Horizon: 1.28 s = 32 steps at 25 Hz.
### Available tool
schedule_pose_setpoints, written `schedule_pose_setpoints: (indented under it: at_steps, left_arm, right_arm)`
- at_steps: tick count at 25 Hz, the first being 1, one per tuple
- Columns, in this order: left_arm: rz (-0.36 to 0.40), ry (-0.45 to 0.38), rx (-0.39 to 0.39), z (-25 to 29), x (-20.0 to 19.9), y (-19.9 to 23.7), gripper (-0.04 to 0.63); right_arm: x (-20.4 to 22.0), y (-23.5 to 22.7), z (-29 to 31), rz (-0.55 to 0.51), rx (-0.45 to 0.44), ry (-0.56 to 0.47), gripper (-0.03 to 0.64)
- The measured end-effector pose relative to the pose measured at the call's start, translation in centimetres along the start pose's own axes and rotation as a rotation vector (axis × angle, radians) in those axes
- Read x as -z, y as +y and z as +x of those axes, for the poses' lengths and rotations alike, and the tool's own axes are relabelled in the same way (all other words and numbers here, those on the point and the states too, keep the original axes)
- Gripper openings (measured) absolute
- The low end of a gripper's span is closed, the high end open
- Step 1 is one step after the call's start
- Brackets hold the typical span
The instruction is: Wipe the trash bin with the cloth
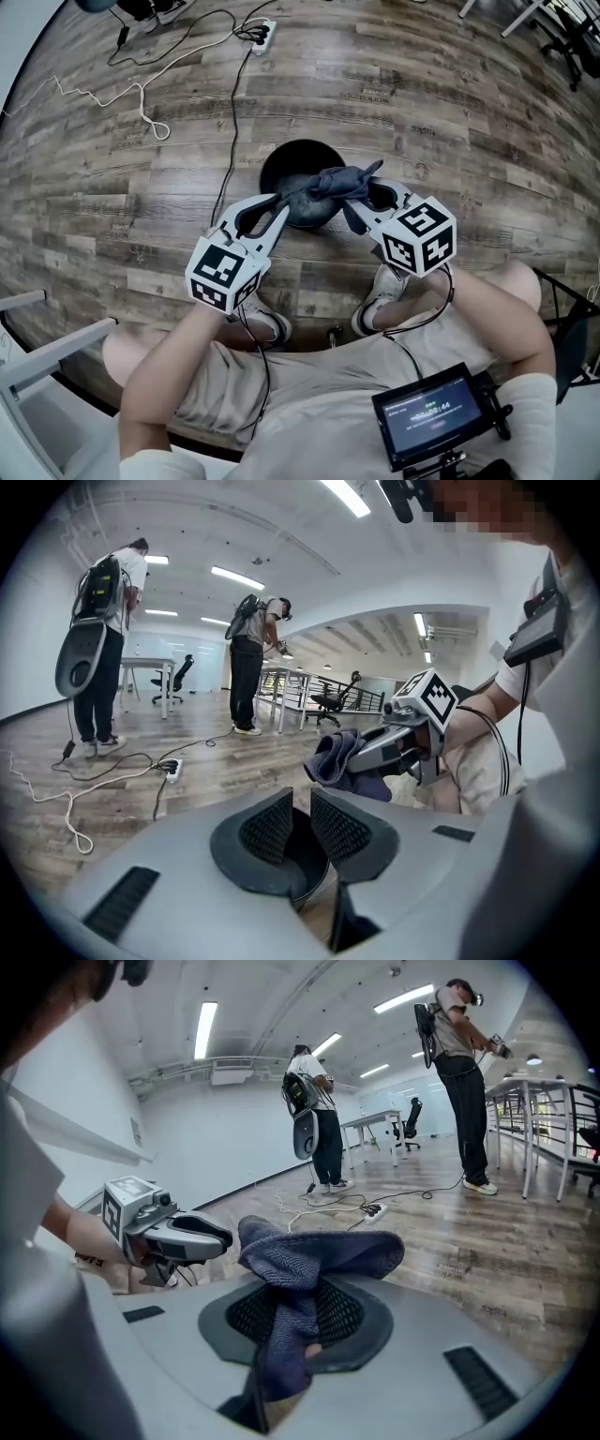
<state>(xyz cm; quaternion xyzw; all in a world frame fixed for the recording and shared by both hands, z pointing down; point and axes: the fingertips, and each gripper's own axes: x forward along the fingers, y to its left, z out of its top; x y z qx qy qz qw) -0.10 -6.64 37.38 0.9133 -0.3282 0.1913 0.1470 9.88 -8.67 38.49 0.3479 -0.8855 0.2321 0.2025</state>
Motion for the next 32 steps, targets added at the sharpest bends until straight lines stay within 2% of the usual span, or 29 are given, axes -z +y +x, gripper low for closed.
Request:
schedule_pose_setpoints:
  at_steps: [5, 9, 11, 17, 19, 25, 32]
  left_arm:
    - [-0.028, 0.014, 0.019, -0.1, 0.2, -0.9, 0.072]
    - [-0.003, 0.039, 0.038, 0.2, 0.7, -2.1, 0.072]
    - [0.009, 0.064, 0.047, 0.4, 1.4, -2.5, 0.072]
    - [0.015, 0.134, 0.067, 0.9, 3.3, -3.1, 0.072]
    - [0.012, 0.154, 0.078, 1.1, 3.7, -3.6, 0.072]
    - [0.053, 0.198, 0.109, 1.5, 4.9, -5.0, 0.072]
    - [0.059, 0.197, 0.101, 1.8, 5.0, -4.9, 0.072]
  right_arm:
    - [0.6, 0.3, 0.3, 0.076, -0.029, 0.014, 0.077]
    - [0.9, 0.9, 0.1, 0.049, -0.061, 0.008, 0.077]
    - [1.3, 1.3, 0.2, 0.070, -0.078, 0.016, 0.077]
    - [3.9, 2.1, 1.0, 0.313, -0.138, 0.092, 0.077]
    - [4.8, 2.1, 1.1, 0.363, -0.148, 0.118, 0.077]
    - [6.1, 2.8, 1.1, 0.376, -0.156, 0.151, 0.077]
    - [5.6, 2.1, 1.1, 0.356, -0.140, 0.132, 0.077]
